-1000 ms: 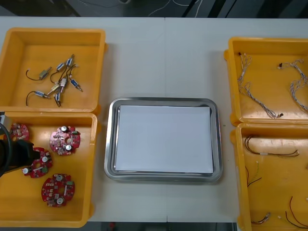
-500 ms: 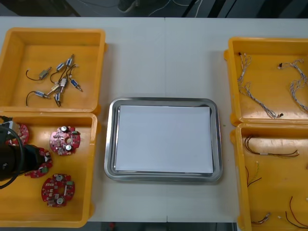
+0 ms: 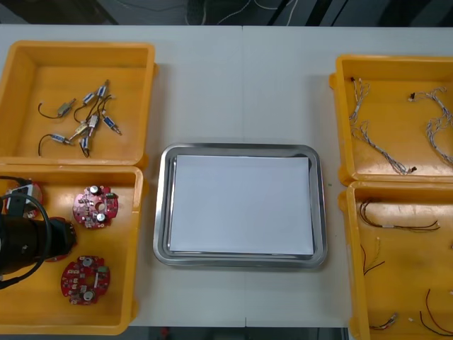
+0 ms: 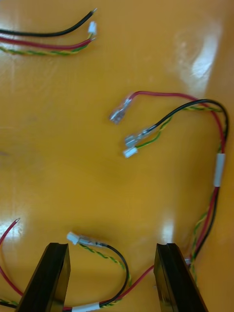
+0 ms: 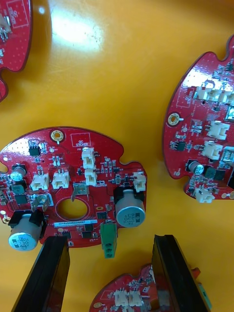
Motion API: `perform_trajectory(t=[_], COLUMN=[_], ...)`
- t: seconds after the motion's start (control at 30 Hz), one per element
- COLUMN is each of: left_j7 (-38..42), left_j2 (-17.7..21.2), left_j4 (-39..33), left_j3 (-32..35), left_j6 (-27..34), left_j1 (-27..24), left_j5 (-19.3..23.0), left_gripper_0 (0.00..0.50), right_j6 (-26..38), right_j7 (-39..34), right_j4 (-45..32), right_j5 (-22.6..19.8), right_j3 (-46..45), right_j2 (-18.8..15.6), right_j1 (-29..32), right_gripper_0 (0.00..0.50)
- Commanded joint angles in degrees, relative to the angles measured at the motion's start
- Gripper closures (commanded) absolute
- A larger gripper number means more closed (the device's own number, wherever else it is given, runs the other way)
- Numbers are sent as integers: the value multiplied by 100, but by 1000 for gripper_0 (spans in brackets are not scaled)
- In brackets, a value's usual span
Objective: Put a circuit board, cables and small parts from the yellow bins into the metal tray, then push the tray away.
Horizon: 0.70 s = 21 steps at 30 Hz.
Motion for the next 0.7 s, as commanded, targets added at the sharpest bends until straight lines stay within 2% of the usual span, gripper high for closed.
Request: perform_trajectory(t=[0.03, 0.27, 0.7], left_j7=[388, 432, 441], left_j2=[-147, -156, -164], left_j4=[27, 106, 115], left_j3=[-77, -262, -437], left_j6=[-142, -292, -529], left_j1=[224, 277, 400], left_j5=[-102, -242, -401], left_gripper_0=[0, 0, 0], right_j6=[-71, -71, -132], right_j7=[547, 1320, 1531], right_j4=[3, 3, 20], right_j5=[-71, -9, 237], right_j3=[203, 352, 396], right_j2=[90, 90, 90], right_j1=[96, -18, -18], right_gripper_0=[0, 0, 0])
